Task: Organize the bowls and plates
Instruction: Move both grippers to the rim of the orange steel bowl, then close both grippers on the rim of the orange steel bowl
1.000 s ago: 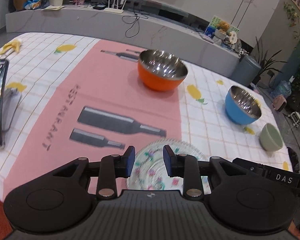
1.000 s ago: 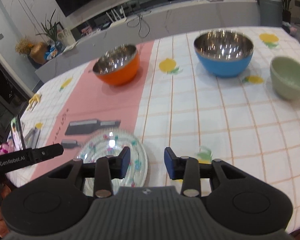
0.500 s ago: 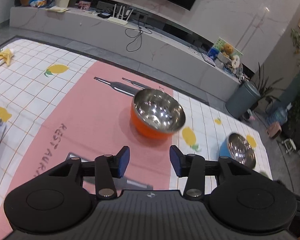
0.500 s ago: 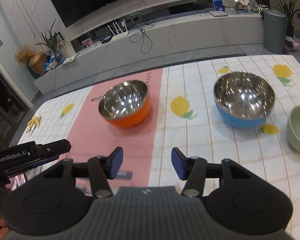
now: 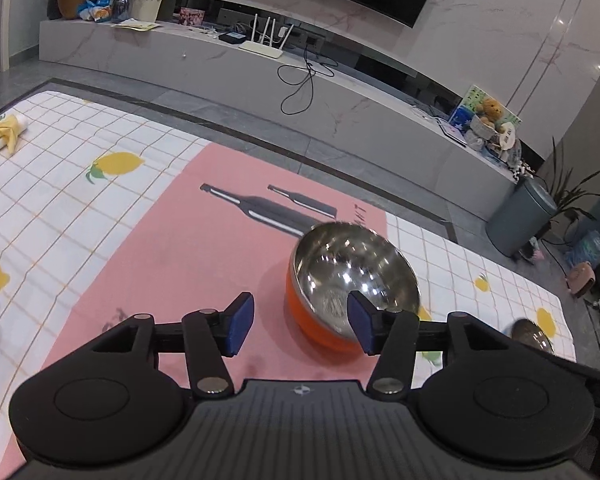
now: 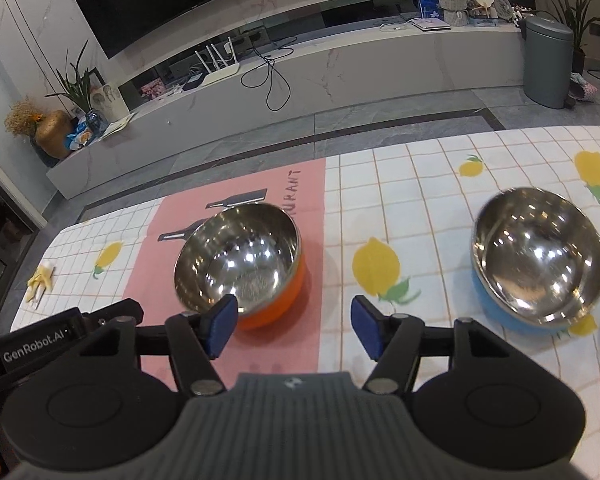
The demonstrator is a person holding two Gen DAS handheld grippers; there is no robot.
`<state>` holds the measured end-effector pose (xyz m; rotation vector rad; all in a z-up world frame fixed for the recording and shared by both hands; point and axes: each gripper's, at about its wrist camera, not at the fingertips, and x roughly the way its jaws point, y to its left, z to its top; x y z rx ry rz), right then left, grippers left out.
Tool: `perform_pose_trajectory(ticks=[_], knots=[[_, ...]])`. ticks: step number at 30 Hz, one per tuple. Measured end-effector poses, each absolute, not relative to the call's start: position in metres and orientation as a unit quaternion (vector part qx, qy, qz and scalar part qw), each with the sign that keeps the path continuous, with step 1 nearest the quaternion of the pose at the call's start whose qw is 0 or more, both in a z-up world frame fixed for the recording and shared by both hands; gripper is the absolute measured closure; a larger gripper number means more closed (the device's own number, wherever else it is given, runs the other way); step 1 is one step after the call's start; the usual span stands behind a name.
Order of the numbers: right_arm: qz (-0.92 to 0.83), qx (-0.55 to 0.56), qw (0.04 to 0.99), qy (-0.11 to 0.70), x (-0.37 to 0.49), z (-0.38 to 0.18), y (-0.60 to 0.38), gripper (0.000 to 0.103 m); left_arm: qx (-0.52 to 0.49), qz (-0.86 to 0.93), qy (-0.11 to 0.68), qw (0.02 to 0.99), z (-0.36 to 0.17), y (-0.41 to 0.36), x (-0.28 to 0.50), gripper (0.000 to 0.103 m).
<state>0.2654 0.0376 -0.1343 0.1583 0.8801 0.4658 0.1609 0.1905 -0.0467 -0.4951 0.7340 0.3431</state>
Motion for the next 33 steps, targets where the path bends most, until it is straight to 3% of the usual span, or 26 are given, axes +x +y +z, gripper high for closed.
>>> perform_pose_trajectory(ticks=[12, 17, 21, 22, 33], knots=[[0.187, 0.005, 0.88, 0.437, 0.303, -0.17, 0.085, 0.041, -0.17, 0.188, 0.398, 0.881, -0.083, 0.191, 0.215, 0.045], [0.186, 0.009, 0.871, 0.455, 0.313, -0.179, 0.092, 0.057, -0.174, 0.185, 0.417, 0.872, -0.093, 0.193, 0.222, 0.061], [0.189, 0.019, 0.866, 0.463, 0.317, -0.182, 0.094, 0.078, -0.178, 0.169, 0.421, 0.874, -0.092, 0.19, 0.226, 0.086], [0.194, 0.029, 0.863, 0.466, 0.317, -0.182, 0.094, 0.085, -0.175, 0.167, 0.422, 0.874, -0.09, 0.188, 0.227, 0.088], [0.194, 0.047, 0.861, 0.468, 0.295, -0.165, 0.081, 0.088, -0.168, 0.174, 0.41, 0.879, -0.065, 0.174, 0.204, 0.09]])
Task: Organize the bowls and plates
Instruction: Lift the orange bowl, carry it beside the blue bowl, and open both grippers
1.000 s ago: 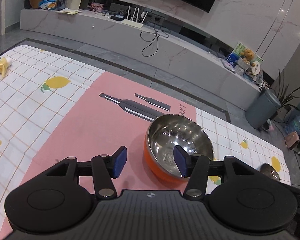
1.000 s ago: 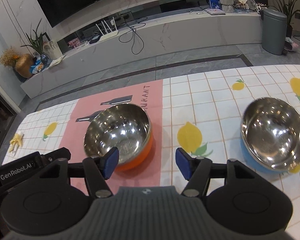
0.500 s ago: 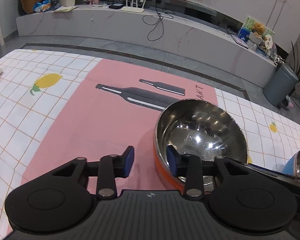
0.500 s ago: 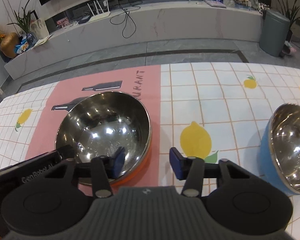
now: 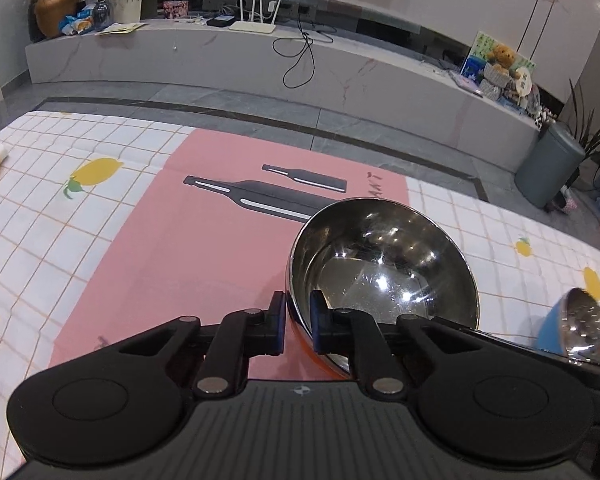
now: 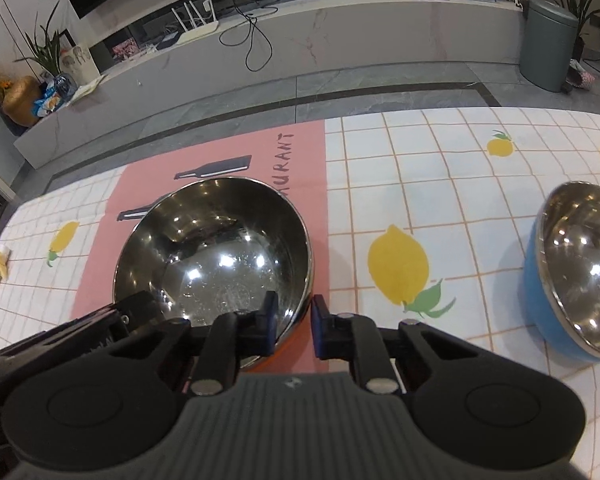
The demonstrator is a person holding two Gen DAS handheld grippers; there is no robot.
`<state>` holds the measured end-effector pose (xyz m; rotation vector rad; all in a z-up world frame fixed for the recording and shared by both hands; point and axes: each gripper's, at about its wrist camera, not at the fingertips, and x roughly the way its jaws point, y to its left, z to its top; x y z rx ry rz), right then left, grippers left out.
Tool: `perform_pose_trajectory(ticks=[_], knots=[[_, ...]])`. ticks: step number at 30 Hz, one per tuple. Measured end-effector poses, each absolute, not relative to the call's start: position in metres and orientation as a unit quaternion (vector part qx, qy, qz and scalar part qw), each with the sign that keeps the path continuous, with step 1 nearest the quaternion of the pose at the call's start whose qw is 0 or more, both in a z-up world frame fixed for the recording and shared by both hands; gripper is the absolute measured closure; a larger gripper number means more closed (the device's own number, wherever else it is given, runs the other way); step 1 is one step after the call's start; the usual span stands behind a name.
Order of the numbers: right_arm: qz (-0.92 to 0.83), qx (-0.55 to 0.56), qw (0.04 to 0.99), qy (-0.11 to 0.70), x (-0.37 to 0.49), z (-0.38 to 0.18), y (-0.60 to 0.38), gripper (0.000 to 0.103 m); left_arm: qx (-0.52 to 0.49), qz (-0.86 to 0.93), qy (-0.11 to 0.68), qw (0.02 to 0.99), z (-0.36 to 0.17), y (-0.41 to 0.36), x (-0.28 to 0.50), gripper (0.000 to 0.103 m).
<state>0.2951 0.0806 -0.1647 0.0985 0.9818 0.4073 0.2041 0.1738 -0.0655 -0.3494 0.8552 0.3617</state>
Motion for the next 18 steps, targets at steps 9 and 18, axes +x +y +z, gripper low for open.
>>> perform_pose_trajectory(ticks=[9, 18], knots=[[0.208, 0.05, 0.869, 0.446, 0.241, -0.131, 0.04, 0.089, -0.168, 0.162, 0.39, 0.891, -0.028, 0.141, 0.154, 0.09], [0.202, 0.061, 0.881, 0.424, 0.175, -0.111, -0.03, 0.089, -0.161, 0.125, 0.376, 0.904, -0.008, 0.085, 0.101, 0.09]])
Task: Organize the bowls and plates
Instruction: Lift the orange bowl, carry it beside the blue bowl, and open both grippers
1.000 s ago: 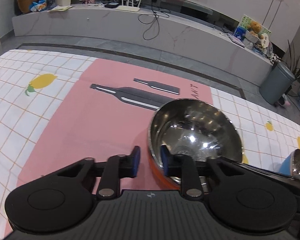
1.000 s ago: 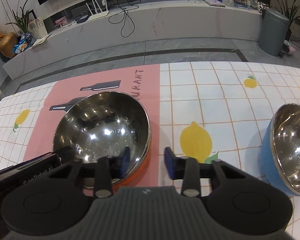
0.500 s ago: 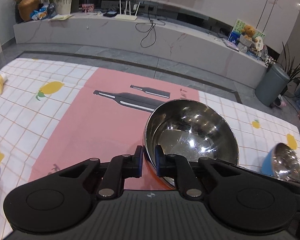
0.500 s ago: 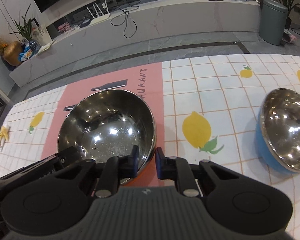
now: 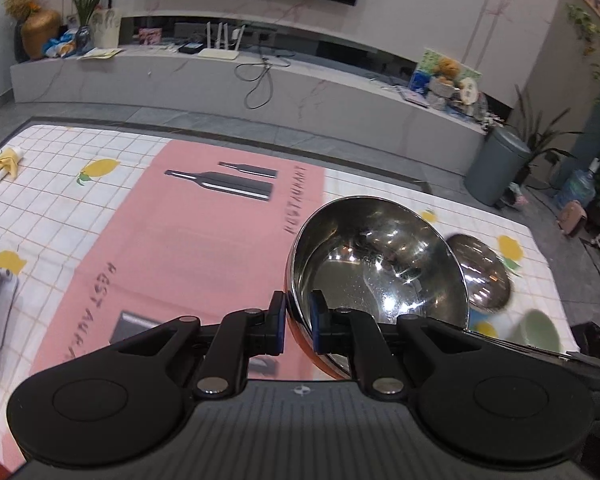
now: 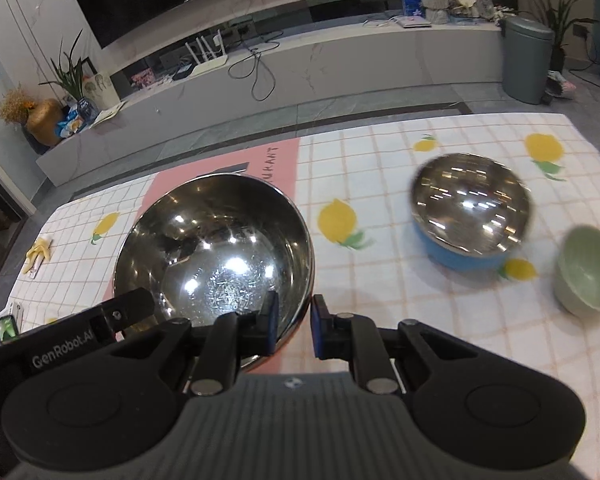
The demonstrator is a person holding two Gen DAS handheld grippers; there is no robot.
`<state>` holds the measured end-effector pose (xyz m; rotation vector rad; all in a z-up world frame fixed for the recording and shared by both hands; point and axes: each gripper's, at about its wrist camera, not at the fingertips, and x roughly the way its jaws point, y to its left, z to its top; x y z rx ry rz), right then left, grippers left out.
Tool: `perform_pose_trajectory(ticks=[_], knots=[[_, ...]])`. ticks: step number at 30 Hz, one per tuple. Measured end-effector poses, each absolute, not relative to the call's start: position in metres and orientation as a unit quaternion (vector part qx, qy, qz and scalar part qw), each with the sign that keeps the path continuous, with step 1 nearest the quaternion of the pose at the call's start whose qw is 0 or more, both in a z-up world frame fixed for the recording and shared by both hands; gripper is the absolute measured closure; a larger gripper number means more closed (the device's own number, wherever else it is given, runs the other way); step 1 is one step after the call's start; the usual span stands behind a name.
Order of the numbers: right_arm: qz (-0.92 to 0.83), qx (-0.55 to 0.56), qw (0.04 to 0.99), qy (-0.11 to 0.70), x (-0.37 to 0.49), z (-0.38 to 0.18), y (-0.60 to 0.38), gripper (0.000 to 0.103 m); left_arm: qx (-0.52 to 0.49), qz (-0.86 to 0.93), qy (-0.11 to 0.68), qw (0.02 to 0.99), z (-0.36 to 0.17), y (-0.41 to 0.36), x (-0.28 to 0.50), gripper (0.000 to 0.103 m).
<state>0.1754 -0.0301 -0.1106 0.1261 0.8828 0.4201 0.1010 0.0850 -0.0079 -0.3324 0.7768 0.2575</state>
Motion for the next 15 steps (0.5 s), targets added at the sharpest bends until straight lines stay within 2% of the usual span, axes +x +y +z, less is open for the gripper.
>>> perform_pose_trajectory(ticks=[15], knots=[[0.147, 0.103, 0.874, 0.452, 0.101, -0.137, -0.144, 0.09, -0.148, 0.04, 0.423, 0.893, -0.037, 0.003, 0.057, 0.089]])
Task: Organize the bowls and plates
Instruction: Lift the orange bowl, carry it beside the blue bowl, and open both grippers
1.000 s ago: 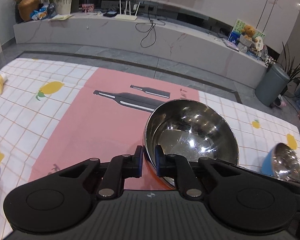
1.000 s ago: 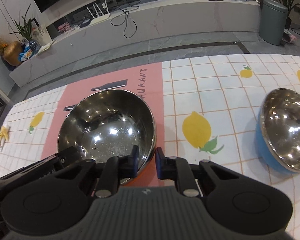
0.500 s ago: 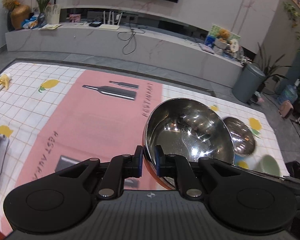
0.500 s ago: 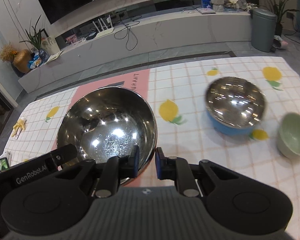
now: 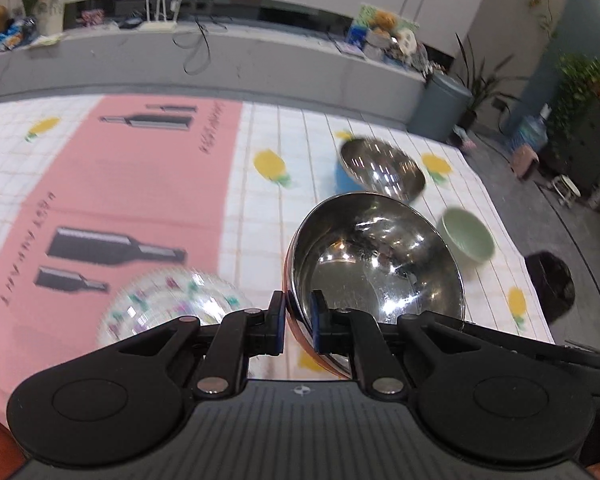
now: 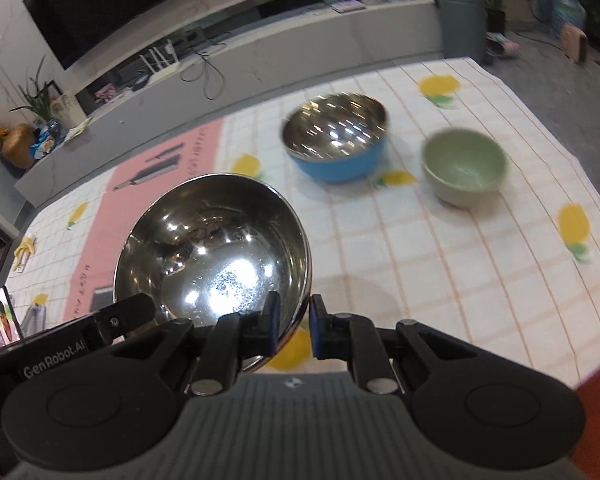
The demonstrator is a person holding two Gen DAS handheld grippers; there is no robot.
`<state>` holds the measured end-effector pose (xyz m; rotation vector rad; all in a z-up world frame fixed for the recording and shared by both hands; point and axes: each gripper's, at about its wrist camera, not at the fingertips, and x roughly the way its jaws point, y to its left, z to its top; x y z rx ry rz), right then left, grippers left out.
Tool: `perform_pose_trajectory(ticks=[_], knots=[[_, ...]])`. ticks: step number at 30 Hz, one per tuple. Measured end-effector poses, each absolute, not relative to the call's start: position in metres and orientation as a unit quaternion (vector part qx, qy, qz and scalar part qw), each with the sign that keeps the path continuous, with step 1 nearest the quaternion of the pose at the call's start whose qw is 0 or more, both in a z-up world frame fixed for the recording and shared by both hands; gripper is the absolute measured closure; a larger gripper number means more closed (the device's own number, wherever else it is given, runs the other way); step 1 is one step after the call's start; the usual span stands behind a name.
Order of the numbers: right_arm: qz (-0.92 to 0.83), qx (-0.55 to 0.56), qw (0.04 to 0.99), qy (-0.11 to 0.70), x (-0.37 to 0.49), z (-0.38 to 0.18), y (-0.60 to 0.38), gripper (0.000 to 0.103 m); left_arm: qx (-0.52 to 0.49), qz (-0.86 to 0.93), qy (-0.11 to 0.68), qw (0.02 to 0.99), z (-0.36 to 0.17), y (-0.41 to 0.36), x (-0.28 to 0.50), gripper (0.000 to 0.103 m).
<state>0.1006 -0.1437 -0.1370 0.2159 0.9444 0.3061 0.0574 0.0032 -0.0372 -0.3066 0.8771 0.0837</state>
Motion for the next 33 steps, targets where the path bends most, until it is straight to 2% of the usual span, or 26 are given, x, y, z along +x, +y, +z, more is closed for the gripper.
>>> perform_pose_trajectory(ticks=[13, 28, 33], knots=[[0.123, 0.12, 0.858, 0.485, 0.094, -0.177, -0.168, 0.09, -0.165, 0.029, 0.464, 0.87, -0.08, -0.017, 0.053, 0.09], [0.109, 0.144, 0.851, 0.494, 0.1, -0.19, -0.183, 0.09, -0.167, 0.024, 0.482, 0.86, -0.089, -0.028, 0.063, 0.089], [0.117, 0.145, 0.85, 0.493, 0.101, -0.188, -0.182, 0.082, -0.17, 0.019, 0.488, 0.856, -0.09, -0.027, 0.064, 0.084]])
